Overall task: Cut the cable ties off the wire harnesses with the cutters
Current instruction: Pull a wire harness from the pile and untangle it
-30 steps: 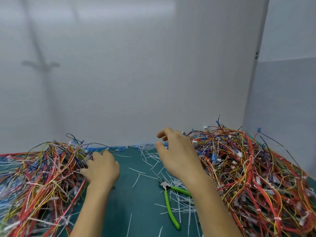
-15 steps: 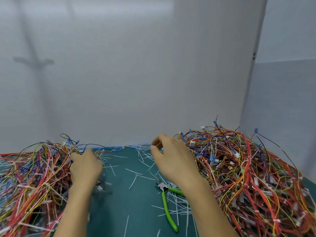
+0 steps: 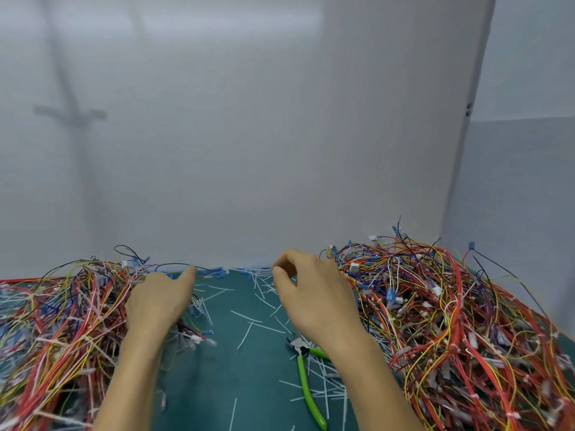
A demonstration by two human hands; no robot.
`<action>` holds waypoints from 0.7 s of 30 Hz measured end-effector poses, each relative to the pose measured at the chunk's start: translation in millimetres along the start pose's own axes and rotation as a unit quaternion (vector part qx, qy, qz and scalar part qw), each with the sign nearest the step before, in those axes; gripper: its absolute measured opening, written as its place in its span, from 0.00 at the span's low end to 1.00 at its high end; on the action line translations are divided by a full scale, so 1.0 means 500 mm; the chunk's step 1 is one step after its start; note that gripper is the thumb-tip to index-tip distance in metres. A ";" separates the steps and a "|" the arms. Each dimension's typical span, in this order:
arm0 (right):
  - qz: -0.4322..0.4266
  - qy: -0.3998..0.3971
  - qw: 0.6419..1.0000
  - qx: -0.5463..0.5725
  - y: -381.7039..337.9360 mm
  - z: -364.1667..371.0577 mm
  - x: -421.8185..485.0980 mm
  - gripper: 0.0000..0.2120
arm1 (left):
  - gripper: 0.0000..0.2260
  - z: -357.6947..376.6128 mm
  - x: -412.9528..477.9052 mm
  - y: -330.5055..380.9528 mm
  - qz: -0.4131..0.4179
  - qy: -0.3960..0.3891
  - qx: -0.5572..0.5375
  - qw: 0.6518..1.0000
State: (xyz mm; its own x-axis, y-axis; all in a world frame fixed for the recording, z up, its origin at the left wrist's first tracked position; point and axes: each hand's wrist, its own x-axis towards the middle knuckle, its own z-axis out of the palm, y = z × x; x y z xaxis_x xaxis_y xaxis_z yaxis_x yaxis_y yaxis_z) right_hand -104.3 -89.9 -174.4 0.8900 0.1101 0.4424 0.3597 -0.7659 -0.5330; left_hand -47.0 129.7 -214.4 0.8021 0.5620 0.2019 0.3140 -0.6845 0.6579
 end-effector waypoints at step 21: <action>0.184 -0.025 0.862 0.472 0.027 0.009 0.015 0.15 | 0.06 -0.034 -0.168 0.174 0.240 -0.280 -0.244 0.897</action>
State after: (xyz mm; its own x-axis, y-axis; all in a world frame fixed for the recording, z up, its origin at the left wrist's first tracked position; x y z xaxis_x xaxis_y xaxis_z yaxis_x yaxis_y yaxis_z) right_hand -91.5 -96.7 -181.4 0.9950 0.0152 0.0992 0.0972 0.1002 -0.9902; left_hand -95.5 30.9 -161.8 0.9576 -0.1581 0.2409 -0.2861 -0.4231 0.8597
